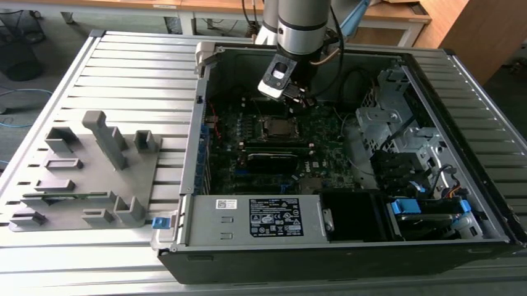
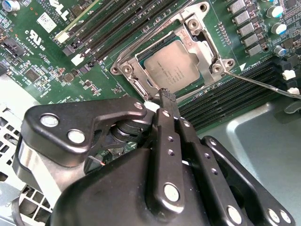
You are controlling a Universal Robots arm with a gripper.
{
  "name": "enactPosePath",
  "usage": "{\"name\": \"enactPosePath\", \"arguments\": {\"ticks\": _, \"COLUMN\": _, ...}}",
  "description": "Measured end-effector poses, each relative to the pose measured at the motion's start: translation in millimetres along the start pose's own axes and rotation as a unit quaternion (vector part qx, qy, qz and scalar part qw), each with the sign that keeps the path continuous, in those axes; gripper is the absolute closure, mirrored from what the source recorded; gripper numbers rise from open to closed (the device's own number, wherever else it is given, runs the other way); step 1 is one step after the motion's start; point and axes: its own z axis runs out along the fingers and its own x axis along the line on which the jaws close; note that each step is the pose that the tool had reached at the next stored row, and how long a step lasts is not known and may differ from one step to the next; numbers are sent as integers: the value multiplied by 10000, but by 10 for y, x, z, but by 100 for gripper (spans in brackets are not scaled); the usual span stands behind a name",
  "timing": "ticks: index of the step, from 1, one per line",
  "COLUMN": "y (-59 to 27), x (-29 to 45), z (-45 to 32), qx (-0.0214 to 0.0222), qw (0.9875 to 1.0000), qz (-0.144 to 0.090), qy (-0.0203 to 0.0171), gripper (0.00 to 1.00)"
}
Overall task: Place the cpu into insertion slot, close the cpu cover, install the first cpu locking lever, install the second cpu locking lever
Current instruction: 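Close the cpu cover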
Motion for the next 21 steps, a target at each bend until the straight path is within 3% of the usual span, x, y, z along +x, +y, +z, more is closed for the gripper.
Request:
{"name": "enactPosePath", "arguments": {"ticks": 6, "y": 0, "x": 0, "z": 2, "qx": 0, "qw": 10000, "qz": -73, "qy": 7, "gripper": 89}}
{"name": "enactPosePath", "arguments": {"ticks": 14, "y": -1, "x": 0, "z": 6, "qx": 0, "qw": 9990, "qz": -442, "qy": 40, "gripper": 89}}
{"name": "enactPosePath", "arguments": {"ticks": 21, "y": -1, "x": 0, "z": 6, "qx": 0, "qw": 9989, "qz": -460, "qy": 42, "gripper": 89}}
